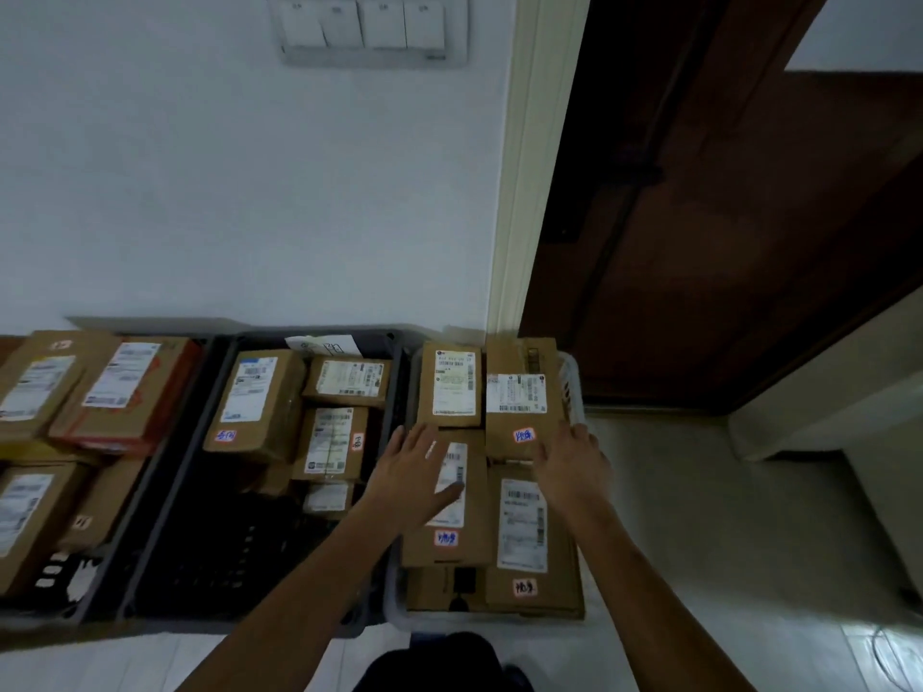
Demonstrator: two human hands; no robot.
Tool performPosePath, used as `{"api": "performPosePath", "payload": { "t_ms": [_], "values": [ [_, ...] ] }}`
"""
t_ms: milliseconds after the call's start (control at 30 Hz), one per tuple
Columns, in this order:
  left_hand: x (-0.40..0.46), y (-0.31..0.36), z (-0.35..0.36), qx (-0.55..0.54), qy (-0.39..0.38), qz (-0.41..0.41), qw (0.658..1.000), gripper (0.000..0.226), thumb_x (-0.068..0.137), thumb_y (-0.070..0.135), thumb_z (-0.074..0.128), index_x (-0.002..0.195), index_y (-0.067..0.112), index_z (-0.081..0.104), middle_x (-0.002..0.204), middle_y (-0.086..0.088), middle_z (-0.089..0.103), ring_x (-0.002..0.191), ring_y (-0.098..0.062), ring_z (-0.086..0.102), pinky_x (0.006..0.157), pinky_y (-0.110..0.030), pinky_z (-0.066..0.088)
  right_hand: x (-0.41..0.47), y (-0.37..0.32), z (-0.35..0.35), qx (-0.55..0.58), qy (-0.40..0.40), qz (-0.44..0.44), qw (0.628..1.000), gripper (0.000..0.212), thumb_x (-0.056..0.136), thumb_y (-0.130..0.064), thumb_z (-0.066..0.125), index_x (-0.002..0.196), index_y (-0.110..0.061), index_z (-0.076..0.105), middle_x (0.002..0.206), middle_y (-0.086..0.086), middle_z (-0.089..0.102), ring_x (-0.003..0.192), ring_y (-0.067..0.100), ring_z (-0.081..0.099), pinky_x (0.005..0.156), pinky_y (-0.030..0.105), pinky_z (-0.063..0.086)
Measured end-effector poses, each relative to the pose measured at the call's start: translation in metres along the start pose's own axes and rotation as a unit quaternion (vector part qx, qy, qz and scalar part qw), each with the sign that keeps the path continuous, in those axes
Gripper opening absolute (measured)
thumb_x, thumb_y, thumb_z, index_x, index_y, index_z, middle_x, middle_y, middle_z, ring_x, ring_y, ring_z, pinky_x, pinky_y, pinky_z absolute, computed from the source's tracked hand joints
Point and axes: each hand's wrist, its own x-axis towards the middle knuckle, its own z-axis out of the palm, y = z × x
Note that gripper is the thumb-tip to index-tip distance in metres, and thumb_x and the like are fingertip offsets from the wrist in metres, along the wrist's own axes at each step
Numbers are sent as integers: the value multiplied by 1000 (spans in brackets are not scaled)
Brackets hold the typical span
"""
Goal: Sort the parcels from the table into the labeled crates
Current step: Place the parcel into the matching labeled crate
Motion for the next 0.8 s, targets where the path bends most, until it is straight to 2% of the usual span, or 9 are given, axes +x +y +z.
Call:
{"api": "performPosePath", "payload": {
  "t_ms": [67, 167, 267, 367, 433, 500, 633, 800],
  "values": [
    [2, 7, -20, 1, 32, -13, 999, 81, 100, 63, 34, 159, 14, 11, 168, -7, 8, 155, -24, 1, 126, -45, -1, 7, -4, -20, 5, 7, -21, 1000, 47, 101, -41, 50, 140, -15, 46, 132, 9, 54, 115, 22, 55, 90, 37, 54],
    [-5, 22, -48, -4, 75, -43, 996, 80, 100, 63, 34, 159, 13, 13, 167, -7, 11, 155, -24, 3, 126, -45, 2, 12, -6, -49, 20, -18, -80, 996, 39, 101, -35, 52, 134, -16, 51, 127, 8, 56, 112, 21, 56, 90, 39, 55],
    [-14, 34, -80, -7, 107, -65, 992, 79, 100, 61, 37, 159, 15, 12, 167, -5, 11, 155, -23, 4, 124, -42, 1, 13, -13, -79, 30, -47, -149, 987, 34, 103, -34, 49, 131, -14, 54, 127, 9, 60, 112, 23, 59, 89, 36, 53],
    [-32, 47, -117, -11, 141, -89, 986, 78, 100, 57, 41, 159, 14, 13, 167, -6, 11, 155, -22, 5, 124, -42, 4, 8, -26, -118, 10, -49, -214, 975, 38, 104, -30, 47, 136, -9, 52, 134, 13, 56, 120, 28, 55, 98, 39, 48],
    [-41, 49, -143, -7, 162, -100, 982, 78, 101, 57, 40, 159, 12, 13, 167, -7, 12, 155, -23, 7, 125, -42, 6, 6, -39, -146, 5, -48, -241, 969, 38, 105, -29, 43, 134, -7, 50, 132, 13, 55, 116, 26, 55, 93, 39, 49],
    [-51, 49, -168, -4, 176, -115, 978, 79, 101, 59, 38, 159, 14, 11, 168, -7, 10, 155, -24, 8, 126, -42, 8, 0, -53, -173, 6, -37, -264, 964, 41, 105, -34, 42, 136, -7, 47, 133, 13, 53, 118, 26, 53, 91, 36, 47],
    [-78, 43, -223, -8, 212, -148, 966, 80, 101, 60, 35, 160, 14, 6, 168, -6, 7, 155, -22, 8, 126, -42, 9, -19, -86, -231, -8, 12, -311, 950, 49, 106, -37, 40, 143, -6, 42, 141, 15, 49, 128, 30, 48, 99, 41, 45],
    [-118, 24, -302, 20, 265, -171, 949, 80, 101, 58, 39, 159, 12, 10, 167, -9, 12, 153, -24, 15, 124, -42, 15, -40, -137, -301, 3, 63, -355, 933, 59, 105, -41, 43, 150, -4, 35, 149, 17, 44, 135, 31, 44, 105, 42, 43]
  ]
}}
